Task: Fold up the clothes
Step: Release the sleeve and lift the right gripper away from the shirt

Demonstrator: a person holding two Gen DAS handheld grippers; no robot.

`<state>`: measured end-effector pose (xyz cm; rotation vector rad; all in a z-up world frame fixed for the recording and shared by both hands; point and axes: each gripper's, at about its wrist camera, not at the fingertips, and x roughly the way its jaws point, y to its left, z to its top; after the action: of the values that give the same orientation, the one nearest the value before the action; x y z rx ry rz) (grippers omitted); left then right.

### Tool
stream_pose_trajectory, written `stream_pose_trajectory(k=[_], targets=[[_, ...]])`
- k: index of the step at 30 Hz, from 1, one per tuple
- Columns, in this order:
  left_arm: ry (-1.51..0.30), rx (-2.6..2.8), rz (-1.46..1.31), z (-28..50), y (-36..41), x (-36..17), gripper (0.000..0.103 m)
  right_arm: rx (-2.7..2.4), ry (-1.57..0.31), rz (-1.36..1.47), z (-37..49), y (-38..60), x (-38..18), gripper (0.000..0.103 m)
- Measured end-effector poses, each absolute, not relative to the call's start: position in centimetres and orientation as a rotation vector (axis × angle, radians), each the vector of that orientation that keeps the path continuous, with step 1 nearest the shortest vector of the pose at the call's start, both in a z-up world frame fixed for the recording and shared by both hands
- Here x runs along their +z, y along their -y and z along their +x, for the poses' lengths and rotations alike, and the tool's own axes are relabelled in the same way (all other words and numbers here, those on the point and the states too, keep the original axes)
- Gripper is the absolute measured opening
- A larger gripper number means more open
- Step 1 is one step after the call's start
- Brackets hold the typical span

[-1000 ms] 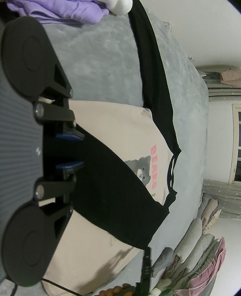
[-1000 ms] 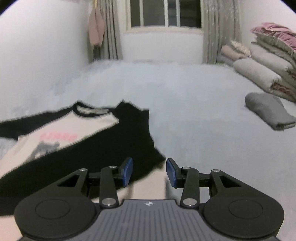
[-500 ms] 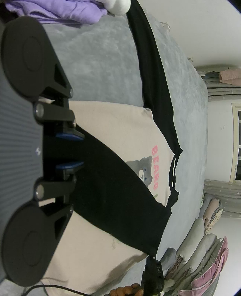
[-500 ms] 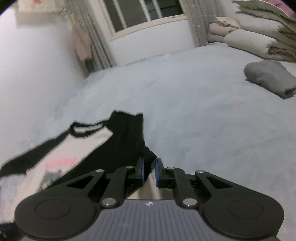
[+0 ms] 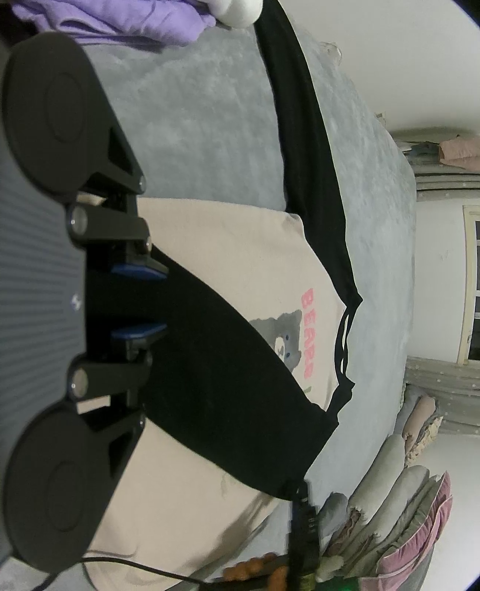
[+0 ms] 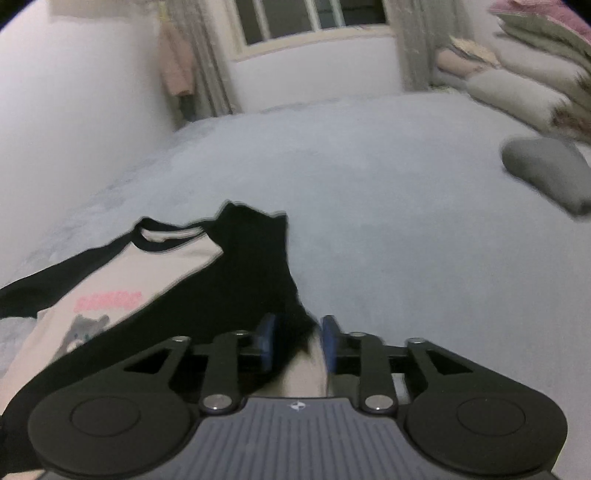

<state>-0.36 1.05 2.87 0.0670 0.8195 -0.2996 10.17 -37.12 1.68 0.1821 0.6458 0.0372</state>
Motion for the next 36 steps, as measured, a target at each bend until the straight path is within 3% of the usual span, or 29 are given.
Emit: stream_pose_trajectory(k=[6,12,13,14,20,26,36], targets=[[-0.82,-0.304,0.072,-0.2,-0.8,2.7,0.026,0.09,-0.658,0.244,17.1,37.5,2.9,0.035],[-0.82,-0.31,0.078,-0.1,-0.7,2.5,0.026,0.106,-0.737,0.148,23.1,36.3,0.8,0.035],[-0.82,-0.31,0.079,-0.1,-0.7,2.5,0.026,0.1,-0.744,0.115,23.5,36.0,0.2,0.029],[-0.819,-0.31,0.08,-0.1,-0.7,2.5,0.026,0.103,-0.737,0.105,23.6,36.0,0.0,0.004],[-0.813,-0.305,0.1,-0.1,-0.2,2.6,0.027,0.157,-0.606,0.169,22.1,37.7,1.8,0.003],[-0.81,-0.303,0.107,0.0,-0.2,2.4,0.027,0.096,-0.674,0.128,23.4,38.1,-1.2,0.002],[-0.815,-0.311,0.076,0.3,-0.7,2.6,0.028,-0.049,-0.659,0.053,22.3,37.8,-0.4,0.0]])
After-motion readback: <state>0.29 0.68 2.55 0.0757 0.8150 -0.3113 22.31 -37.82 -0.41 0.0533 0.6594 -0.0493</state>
